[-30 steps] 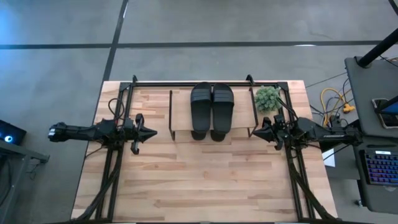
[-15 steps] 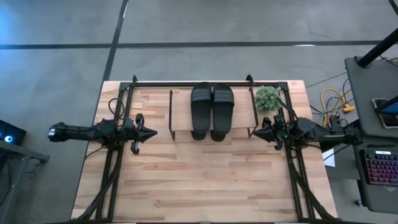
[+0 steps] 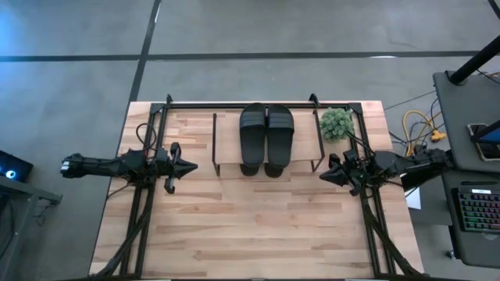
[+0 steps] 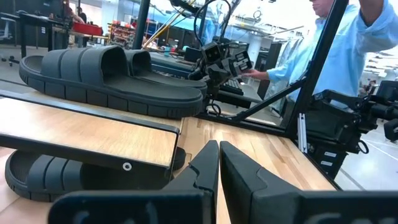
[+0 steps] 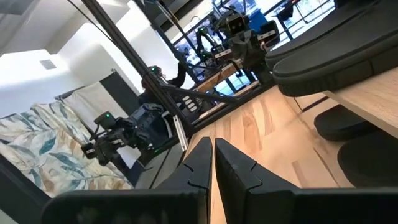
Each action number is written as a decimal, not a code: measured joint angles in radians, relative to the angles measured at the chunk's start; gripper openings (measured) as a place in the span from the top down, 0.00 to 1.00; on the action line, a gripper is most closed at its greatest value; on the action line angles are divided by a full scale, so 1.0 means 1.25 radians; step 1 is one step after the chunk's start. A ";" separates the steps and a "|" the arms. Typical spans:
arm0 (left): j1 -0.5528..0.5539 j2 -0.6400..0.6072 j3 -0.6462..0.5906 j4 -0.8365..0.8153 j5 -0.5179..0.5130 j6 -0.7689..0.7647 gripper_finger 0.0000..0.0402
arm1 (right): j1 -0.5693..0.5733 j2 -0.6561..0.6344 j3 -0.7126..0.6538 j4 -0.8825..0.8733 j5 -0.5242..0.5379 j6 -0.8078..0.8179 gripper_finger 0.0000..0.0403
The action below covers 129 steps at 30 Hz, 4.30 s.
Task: Pick and place slides into the shelf
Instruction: Return to Home Position
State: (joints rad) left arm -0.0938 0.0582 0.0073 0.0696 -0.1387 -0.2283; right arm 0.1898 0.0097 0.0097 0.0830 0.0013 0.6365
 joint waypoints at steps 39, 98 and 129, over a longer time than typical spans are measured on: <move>0.000 0.000 0.000 0.000 0.000 0.000 1.00 | 0.000 0.000 0.000 0.000 0.000 0.000 0.97; 0.000 0.000 0.000 0.000 0.000 0.000 1.00 | -0.086 0.000 0.000 0.000 0.000 0.000 0.97; 0.000 0.000 0.000 0.000 0.000 0.000 1.00 | -0.086 0.000 0.000 0.000 0.000 0.000 0.97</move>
State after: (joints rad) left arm -0.0939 0.0582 0.0074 0.0696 -0.1384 -0.2283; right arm 0.0818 0.0097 0.0097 0.0834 0.0012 0.6365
